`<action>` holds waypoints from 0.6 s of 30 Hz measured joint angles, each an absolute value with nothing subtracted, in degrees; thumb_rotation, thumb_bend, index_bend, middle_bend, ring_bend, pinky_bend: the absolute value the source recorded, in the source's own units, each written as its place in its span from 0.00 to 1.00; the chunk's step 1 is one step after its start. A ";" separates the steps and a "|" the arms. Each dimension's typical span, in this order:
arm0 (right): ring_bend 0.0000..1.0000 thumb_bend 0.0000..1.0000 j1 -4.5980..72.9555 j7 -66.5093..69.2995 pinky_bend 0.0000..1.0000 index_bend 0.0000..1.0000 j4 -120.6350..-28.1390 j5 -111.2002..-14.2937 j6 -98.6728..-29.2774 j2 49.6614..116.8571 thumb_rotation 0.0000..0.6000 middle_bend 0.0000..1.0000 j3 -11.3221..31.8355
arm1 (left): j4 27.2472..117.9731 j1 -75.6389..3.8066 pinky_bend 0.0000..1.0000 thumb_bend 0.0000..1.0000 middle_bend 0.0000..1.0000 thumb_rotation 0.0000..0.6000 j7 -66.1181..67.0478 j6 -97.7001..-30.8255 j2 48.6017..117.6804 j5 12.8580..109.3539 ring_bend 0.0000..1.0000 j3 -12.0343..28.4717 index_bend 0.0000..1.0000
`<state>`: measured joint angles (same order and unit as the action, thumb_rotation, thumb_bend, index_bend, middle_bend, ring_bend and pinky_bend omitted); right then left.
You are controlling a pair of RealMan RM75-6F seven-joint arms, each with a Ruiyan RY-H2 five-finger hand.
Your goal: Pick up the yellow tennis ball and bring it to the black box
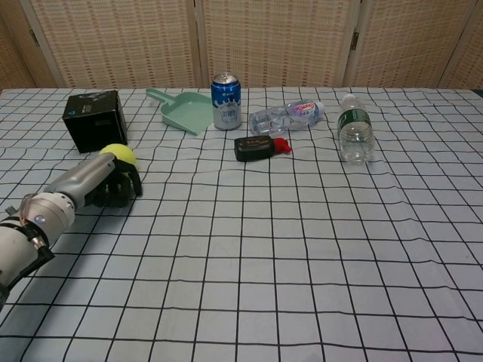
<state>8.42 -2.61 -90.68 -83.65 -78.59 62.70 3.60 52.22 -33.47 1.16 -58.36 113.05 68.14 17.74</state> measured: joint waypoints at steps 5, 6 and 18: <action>0.00 0.11 8.51 -2.59 0.00 0.03 -90.61 -83.67 -78.41 62.69 1.00 0.00 3.55 | 51.47 -35.01 0.91 0.74 0.63 1.00 2.31 -57.99 112.85 67.77 0.63 18.39 0.54; 0.00 0.11 8.52 -2.62 0.00 0.03 -90.60 -83.67 -78.39 62.69 1.00 0.00 3.54 | 51.44 -35.16 0.91 0.74 0.63 1.00 2.36 -57.90 112.83 67.57 0.63 18.54 0.54; 0.00 0.11 8.58 -2.65 0.00 0.03 -90.69 -83.64 -78.13 62.56 1.00 0.00 3.41 | 50.59 -37.03 0.91 0.74 0.62 1.00 4.05 -56.94 113.64 64.50 0.62 20.47 0.53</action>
<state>8.58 -2.65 -90.69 -83.64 -78.13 62.56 3.41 50.59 -37.03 4.05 -56.94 113.64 64.50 20.47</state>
